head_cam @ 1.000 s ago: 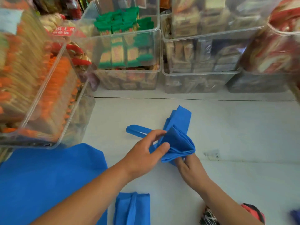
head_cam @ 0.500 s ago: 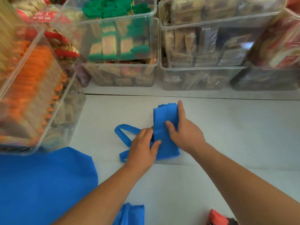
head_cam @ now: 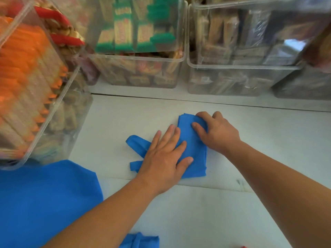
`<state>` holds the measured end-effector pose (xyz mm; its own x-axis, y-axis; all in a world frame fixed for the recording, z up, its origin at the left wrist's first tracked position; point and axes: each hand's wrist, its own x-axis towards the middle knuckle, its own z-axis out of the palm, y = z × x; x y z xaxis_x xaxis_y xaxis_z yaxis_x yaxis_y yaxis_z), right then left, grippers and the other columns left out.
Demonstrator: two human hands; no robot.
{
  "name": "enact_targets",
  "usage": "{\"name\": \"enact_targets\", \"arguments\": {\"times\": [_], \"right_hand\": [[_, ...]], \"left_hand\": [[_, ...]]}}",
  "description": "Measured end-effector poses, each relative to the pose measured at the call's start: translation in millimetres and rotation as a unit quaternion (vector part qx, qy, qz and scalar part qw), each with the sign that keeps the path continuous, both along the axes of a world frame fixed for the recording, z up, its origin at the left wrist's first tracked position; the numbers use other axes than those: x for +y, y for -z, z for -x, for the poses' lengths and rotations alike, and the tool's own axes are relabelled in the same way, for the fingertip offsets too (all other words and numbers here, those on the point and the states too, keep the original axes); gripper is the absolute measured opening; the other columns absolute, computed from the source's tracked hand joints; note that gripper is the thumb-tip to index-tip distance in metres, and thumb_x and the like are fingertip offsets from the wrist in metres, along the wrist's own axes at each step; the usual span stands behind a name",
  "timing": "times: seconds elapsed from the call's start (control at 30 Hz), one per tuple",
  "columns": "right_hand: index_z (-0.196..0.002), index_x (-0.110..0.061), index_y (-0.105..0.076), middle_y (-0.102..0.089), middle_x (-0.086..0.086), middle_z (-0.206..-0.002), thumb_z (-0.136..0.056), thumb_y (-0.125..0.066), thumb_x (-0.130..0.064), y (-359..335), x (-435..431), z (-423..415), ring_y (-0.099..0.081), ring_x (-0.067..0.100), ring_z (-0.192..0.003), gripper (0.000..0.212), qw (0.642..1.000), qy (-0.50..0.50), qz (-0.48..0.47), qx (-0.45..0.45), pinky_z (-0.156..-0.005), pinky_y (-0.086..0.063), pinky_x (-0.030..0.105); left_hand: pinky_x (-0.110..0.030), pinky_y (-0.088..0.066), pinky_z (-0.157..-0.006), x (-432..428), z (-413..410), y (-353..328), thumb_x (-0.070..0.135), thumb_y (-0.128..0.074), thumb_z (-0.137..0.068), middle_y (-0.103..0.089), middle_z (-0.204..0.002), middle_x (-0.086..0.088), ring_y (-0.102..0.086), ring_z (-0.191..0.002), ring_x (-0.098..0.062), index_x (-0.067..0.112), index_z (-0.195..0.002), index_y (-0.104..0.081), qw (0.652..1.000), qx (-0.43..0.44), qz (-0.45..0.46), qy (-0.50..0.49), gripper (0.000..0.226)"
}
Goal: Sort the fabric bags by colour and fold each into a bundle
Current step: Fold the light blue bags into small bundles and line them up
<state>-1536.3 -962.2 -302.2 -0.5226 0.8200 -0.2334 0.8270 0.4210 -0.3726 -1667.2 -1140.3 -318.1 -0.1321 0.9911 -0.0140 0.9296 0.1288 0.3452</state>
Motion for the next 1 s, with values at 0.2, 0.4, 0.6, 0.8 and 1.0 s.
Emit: {"name": "enact_targets", "arguments": {"times": [0.2,0.4,0.6,0.8,1.0], "right_hand": [[-0.129,-0.05,-0.047,-0.047,-0.009,-0.114,-0.096,-0.043,-0.07,5.3,12.5,-5.5,-0.061,0.019,-0.099,0.038,0.999,-0.014,0.021,0.025,-0.082,-0.051,0.038],[-0.128,-0.052,-0.047,-0.048,-0.011,-0.113,-0.095,-0.042,-0.073,8.4,13.0,-7.9,-0.062,0.015,-0.095,0.04,0.999,-0.024,0.011,0.033,-0.082,-0.053,0.039],[-0.131,-0.051,-0.046,-0.048,-0.011,-0.115,-0.096,-0.039,-0.073,5.6,16.3,-7.3,-0.061,0.015,-0.095,0.042,0.999,-0.033,0.016,0.02,-0.079,-0.052,0.036],[-0.139,-0.037,-0.045,-0.046,0.0,-0.131,-0.102,-0.016,-0.059,13.3,2.8,-8.1,-0.051,0.025,-0.119,0.051,0.991,-0.074,-0.107,-0.022,-0.09,-0.038,0.042],[-0.156,-0.036,-0.021,0.006,0.002,-0.173,-0.105,-0.01,-0.057,17.6,7.7,-7.0,0.014,0.024,-0.158,0.056,0.992,-0.107,-0.025,-0.065,-0.126,0.009,0.054]], "left_hand": [[-0.045,0.004,-0.127,2.5,-17.7,-7.4,0.07,-0.015,-0.102,0.017,-0.171,-0.005,0.021,-0.157,-0.017,0.011,-0.164,-0.012,0.994,0.091,0.042,0.034,0.086],[-0.054,-0.007,-0.127,4.7,-21.2,0.9,0.065,-0.014,-0.104,-0.007,-0.173,-0.006,0.003,-0.16,-0.021,0.014,-0.163,-0.017,0.978,0.178,0.053,0.099,0.079],[-0.049,0.011,-0.127,10.3,-22.9,-3.3,0.083,-0.007,-0.092,0.033,-0.166,-0.001,0.039,-0.148,-0.011,0.028,-0.163,0.011,0.988,0.054,0.138,0.053,0.092],[-0.05,0.01,-0.127,12.8,-28.9,-6.1,0.086,-0.008,-0.089,0.041,-0.163,-0.002,0.042,-0.146,-0.013,0.031,-0.16,0.02,0.983,0.089,0.154,0.038,0.095],[-0.055,0.008,-0.125,13.8,-33.5,-6.0,0.085,-0.004,-0.09,0.041,-0.162,-0.004,0.04,-0.148,-0.017,0.03,-0.159,0.023,0.978,0.124,0.163,0.033,0.093]]}}
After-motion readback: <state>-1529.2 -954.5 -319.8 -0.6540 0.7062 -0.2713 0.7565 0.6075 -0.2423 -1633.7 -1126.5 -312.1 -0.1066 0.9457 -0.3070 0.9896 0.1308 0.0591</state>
